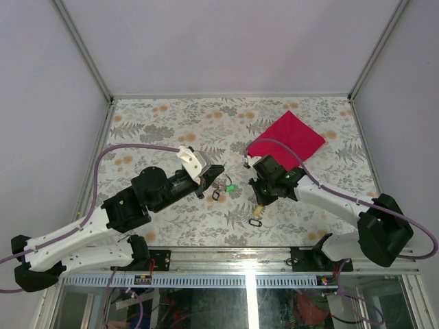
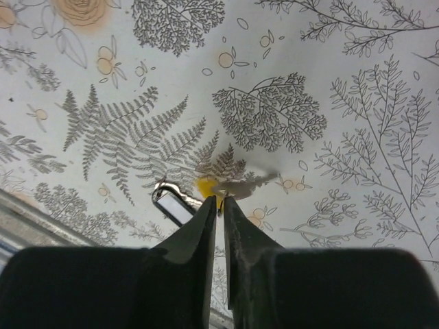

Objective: Put the keys on the keyring

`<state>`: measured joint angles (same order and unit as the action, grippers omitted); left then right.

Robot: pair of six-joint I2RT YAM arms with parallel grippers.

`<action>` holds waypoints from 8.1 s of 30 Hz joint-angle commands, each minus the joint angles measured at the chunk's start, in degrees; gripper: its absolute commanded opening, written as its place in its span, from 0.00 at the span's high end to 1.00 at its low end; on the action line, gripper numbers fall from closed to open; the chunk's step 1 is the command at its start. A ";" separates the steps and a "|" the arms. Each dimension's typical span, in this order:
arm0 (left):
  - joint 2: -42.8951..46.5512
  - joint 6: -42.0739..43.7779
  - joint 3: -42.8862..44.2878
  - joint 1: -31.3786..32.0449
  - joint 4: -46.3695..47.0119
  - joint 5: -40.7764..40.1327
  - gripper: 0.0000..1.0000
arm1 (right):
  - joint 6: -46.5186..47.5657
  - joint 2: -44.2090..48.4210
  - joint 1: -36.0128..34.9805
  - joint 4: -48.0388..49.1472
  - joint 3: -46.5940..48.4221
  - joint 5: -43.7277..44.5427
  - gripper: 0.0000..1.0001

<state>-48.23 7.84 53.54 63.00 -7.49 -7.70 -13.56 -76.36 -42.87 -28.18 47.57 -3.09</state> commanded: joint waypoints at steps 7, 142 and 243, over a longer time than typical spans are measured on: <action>0.19 -0.82 -0.49 0.33 0.56 -2.76 1.00 | -4.36 3.48 -0.28 4.90 1.88 6.27 0.63; -9.03 12.67 2.50 1.41 9.09 -2.95 0.68 | -25.39 24.44 -0.28 28.03 10.01 -16.13 1.00; -11.91 2.99 1.83 1.82 0.72 -14.81 1.00 | -24.38 24.10 -0.28 -0.91 -3.89 15.30 0.57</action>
<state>-60.01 13.04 54.08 65.14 -7.51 -21.47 -34.68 -49.08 -42.87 -26.48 45.17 9.74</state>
